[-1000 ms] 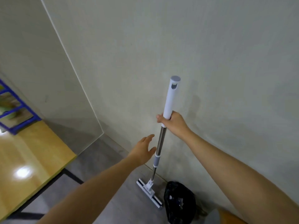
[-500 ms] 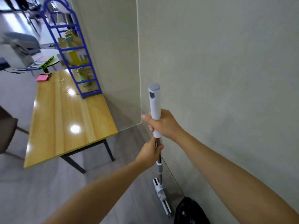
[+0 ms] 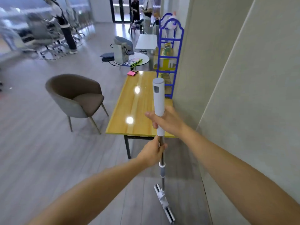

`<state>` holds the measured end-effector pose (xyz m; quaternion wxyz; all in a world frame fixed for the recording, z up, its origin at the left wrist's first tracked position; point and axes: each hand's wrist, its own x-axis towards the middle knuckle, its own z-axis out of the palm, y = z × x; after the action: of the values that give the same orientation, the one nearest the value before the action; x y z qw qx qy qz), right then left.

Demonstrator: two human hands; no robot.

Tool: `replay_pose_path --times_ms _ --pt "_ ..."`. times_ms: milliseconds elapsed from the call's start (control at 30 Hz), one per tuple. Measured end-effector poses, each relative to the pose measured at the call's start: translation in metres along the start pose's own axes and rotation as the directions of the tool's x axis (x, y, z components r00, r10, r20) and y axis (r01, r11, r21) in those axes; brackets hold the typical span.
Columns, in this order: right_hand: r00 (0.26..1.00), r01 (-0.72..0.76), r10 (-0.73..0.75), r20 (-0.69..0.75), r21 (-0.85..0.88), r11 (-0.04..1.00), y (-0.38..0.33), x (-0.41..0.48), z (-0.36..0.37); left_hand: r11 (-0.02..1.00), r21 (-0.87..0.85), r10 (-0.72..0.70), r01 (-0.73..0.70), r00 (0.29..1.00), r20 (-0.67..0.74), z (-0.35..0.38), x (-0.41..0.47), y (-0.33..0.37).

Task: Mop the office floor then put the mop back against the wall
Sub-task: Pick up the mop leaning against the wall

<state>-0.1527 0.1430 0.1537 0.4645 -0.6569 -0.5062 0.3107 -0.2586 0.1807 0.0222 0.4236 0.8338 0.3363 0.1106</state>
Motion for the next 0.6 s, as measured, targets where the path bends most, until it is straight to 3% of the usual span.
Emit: replay_pose_path --times_ms 367,600 --pt "0.959 0.096 -0.114 0.260 0.079 0.992 -0.112 0.080 0.296 0.983 0.009 -0.178 0.186 0.956 -0.233 -0.227 -0.121 -0.196" --pt "0.942 0.040 -0.090 0.323 0.157 0.987 -0.172 0.113 0.461 0.920 0.033 -0.361 0.391 0.876 -0.319 -0.356 -0.198 -0.293"
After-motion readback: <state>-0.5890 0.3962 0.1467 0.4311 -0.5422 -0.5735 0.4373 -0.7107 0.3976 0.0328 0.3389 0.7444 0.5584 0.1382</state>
